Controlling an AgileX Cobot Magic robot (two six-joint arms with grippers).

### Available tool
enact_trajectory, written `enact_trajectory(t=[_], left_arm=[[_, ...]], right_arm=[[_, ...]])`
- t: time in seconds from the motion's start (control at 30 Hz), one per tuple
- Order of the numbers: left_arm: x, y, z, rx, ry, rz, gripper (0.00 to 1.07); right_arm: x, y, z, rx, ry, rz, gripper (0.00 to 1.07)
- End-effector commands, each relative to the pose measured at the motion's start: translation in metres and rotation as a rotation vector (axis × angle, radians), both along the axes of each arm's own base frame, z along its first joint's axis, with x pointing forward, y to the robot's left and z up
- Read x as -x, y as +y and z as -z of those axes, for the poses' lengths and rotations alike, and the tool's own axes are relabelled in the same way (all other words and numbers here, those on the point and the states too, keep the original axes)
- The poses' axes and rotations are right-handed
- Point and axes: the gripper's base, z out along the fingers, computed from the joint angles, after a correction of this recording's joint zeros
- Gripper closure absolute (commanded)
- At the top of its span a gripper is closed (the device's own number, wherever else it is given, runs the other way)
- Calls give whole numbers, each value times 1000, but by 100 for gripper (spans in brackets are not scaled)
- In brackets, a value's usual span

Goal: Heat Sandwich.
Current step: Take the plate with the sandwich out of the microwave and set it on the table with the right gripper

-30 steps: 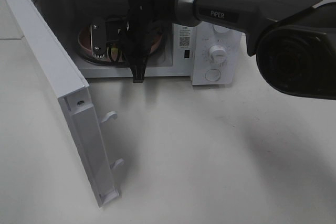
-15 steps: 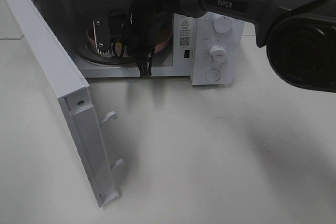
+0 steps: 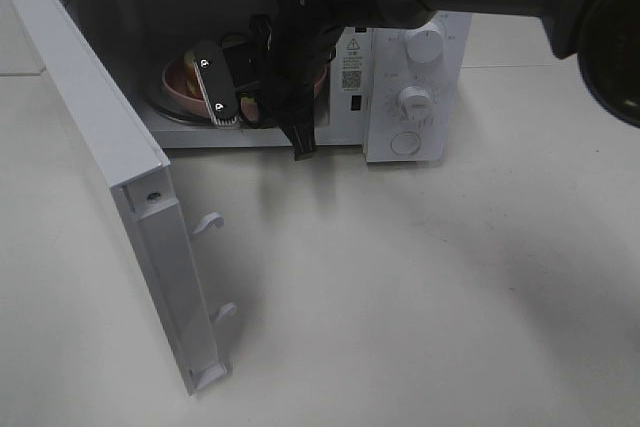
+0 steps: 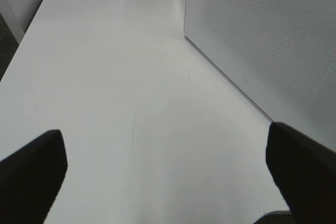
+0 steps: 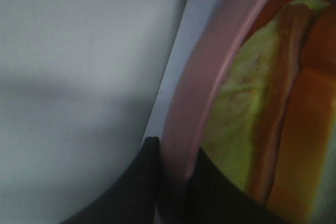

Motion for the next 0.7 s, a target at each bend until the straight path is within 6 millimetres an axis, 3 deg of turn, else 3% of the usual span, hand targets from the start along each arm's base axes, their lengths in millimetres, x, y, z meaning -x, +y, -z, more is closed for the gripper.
enact_trajectory(t=[0.03, 0.7], left_arm=[[1, 0, -1, 1, -20, 2, 9], [1, 0, -1, 1, -20, 2, 9]], right_arm=[[3, -5, -15, -28, -69, -63, 107], [38, -30, -16, -50, -117, -166, 107]])
